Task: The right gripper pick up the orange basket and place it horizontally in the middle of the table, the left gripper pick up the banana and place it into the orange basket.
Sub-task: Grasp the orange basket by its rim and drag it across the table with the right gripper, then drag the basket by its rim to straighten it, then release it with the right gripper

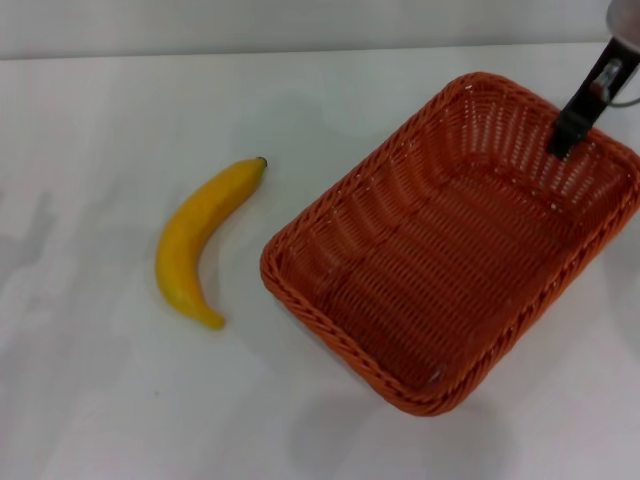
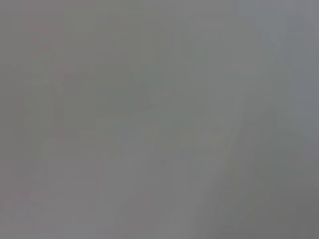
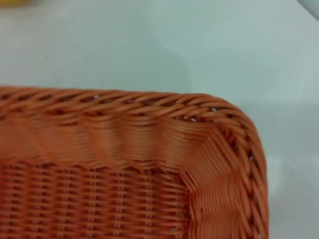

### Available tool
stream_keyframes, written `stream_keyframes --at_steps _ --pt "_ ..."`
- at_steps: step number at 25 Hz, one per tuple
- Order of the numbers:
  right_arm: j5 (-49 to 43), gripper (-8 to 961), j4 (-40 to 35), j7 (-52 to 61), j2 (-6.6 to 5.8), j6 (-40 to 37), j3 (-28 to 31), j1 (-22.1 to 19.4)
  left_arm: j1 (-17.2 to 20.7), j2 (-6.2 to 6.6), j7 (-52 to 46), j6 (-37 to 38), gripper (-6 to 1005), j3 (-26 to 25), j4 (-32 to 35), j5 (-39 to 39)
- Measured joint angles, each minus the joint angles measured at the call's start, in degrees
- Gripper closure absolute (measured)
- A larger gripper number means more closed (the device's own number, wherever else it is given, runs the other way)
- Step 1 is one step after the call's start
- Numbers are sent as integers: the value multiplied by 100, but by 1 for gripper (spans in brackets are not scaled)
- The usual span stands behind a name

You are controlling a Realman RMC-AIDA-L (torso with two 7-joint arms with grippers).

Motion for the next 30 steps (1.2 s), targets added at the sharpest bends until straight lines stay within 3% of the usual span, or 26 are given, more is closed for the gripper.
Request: stream_keyframes --at_steps 6,12,20,30 --pt "14 742 -92 138 -249 308 1057 -30 22 0 8 -86 297 5 11 0" --pt "59 779 167 293 -576 498 1932 -175 -15 3 11 -94 296 19 4 3" --pt "757 783 333 540 -916 686 2102 -527 -92 18 9 -94 296 19 -10 4" --pt "1187 784 423 603 -1133 655 2441 -1065 -190 27 12 -42 295 26 -11 30"
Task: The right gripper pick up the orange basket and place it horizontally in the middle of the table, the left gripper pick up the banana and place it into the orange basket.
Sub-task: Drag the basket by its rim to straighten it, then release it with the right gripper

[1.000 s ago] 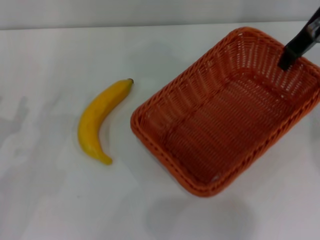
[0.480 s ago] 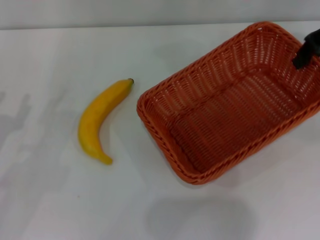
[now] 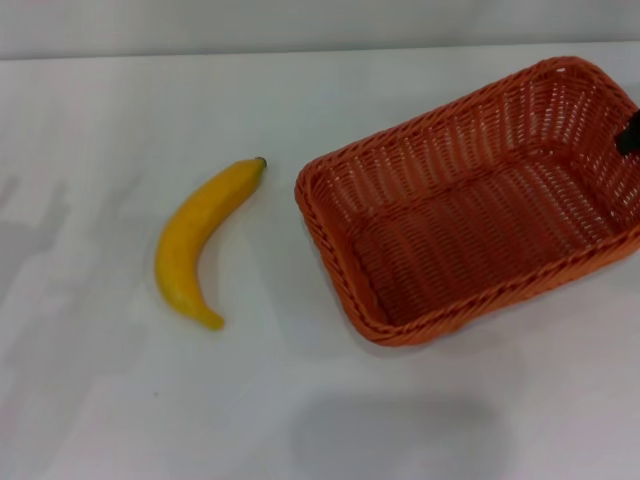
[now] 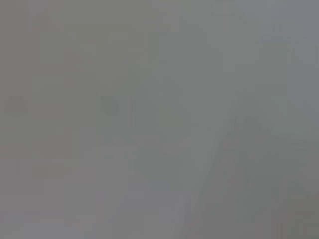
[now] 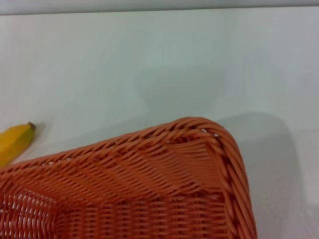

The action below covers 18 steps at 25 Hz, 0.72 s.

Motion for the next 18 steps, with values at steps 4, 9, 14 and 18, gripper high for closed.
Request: stream_keyframes --at_steps 4,9,14,18 --pt "77 784 64 -216 -9 15 7 -123 -32 0 0 4 295 0 0 4" --pt "583 784 173 -331 -104 19 44 -364 -37 -4 0 6 295 0 2 6" --pt "1014 784 224 -256 -119 15 59 -558 -36 -28 0 -14 294 -1 40 6" --pt "1088 784 226 -231 -99 -38 121 -674 -79 -37 -2 -26 294 -1 48 8"
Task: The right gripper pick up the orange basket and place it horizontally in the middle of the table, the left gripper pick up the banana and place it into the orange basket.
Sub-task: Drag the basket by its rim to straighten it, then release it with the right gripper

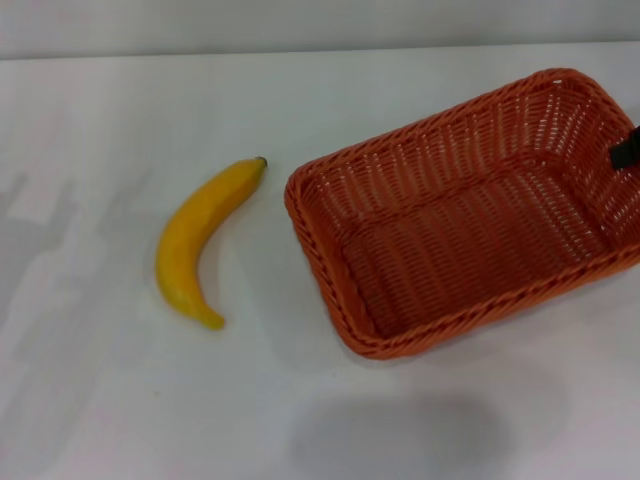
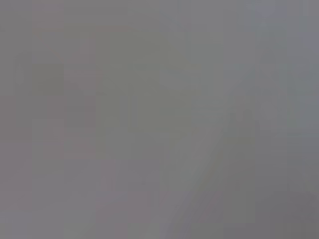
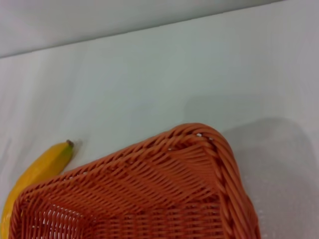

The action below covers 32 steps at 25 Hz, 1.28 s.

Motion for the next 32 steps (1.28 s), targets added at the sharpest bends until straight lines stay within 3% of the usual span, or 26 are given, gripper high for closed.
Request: stream_keyframes --at_steps 11,18,21,32 --pt "70 784 191 207 -287 12 554 -95 -68 1 -39 -37 293 98 6 6" --pt "323 784 315 544 -358 18 717 -390 -103 3 -42 -39 293 98 6 4" --pt "424 784 306 612 -285 26 734 -485 -110 9 -33 -39 293 97 1 2" --pt "582 783 -546 779 311 -19 661 -745 -105 30 -31 -39 292 97 -35 7"
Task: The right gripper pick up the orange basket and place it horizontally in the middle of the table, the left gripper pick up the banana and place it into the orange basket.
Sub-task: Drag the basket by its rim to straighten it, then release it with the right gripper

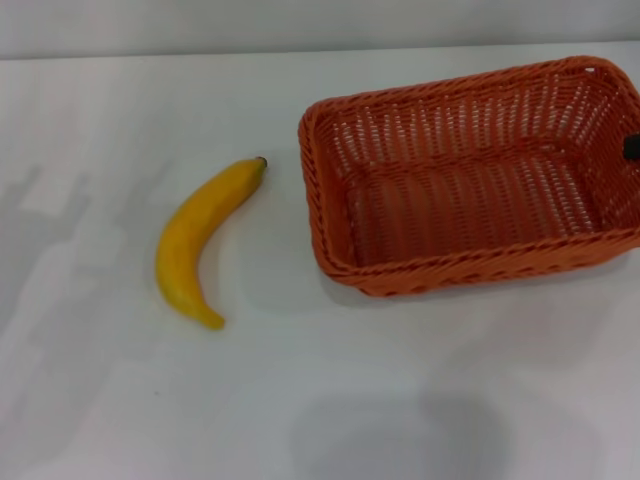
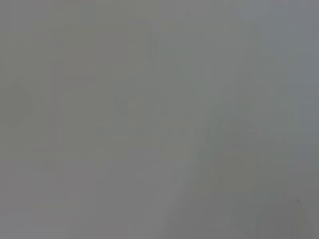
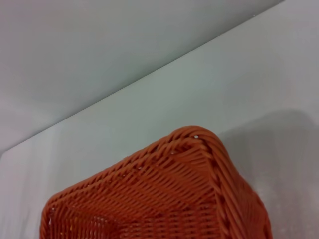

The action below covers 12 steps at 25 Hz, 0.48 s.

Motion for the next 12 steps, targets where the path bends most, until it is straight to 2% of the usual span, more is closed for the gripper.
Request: stream_keyframes --at_steps 6,12 --pt "-4 783 -132 25 134 -98 -248 -95 28 -1 3 2 292 0 -3 0" --pt "-8 783 -84 52 149 -155 -294 -125 26 4 20 26 291 1 -4 0"
